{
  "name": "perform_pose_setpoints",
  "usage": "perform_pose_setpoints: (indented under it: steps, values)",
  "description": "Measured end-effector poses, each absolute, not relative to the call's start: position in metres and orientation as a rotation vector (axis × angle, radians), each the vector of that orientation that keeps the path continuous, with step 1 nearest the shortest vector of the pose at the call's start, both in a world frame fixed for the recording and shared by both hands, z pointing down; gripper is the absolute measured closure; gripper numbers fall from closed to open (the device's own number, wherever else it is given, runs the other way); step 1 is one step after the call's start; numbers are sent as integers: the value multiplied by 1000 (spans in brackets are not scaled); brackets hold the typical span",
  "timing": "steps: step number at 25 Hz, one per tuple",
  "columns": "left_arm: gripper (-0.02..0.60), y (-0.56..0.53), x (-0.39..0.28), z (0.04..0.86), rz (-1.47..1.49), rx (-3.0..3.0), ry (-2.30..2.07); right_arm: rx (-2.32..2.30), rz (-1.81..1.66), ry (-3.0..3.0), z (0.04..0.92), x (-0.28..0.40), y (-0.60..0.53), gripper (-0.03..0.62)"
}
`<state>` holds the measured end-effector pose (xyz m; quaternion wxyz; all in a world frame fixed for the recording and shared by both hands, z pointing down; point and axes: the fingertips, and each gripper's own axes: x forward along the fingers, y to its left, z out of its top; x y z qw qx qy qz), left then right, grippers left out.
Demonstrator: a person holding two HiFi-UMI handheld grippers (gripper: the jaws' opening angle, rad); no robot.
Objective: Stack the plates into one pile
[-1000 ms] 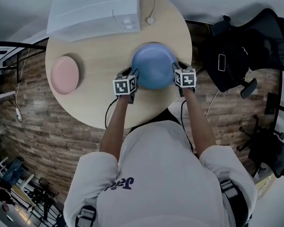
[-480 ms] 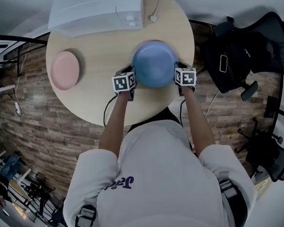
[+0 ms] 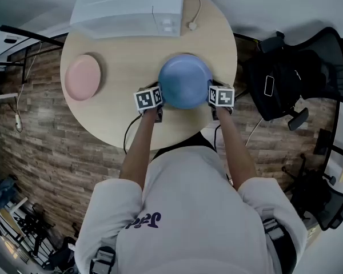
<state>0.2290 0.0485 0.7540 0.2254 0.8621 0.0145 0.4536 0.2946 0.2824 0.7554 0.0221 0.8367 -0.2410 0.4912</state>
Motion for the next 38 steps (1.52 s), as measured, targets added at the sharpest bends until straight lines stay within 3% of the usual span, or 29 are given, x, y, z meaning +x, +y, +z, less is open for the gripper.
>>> perform_pose_setpoints:
  steps: [18,30,38]
  values:
    - [555,-56,57,702,915,2272,-417,2356,1313,-1219,698,220,125,557]
    - [555,-113,-102,666,665,2155,-865,1986,1193,-1655,682,118,-6,557]
    - [555,-94,-189,661,588,2022,-1143,1699,1153,-1883,685,49,-45,557]
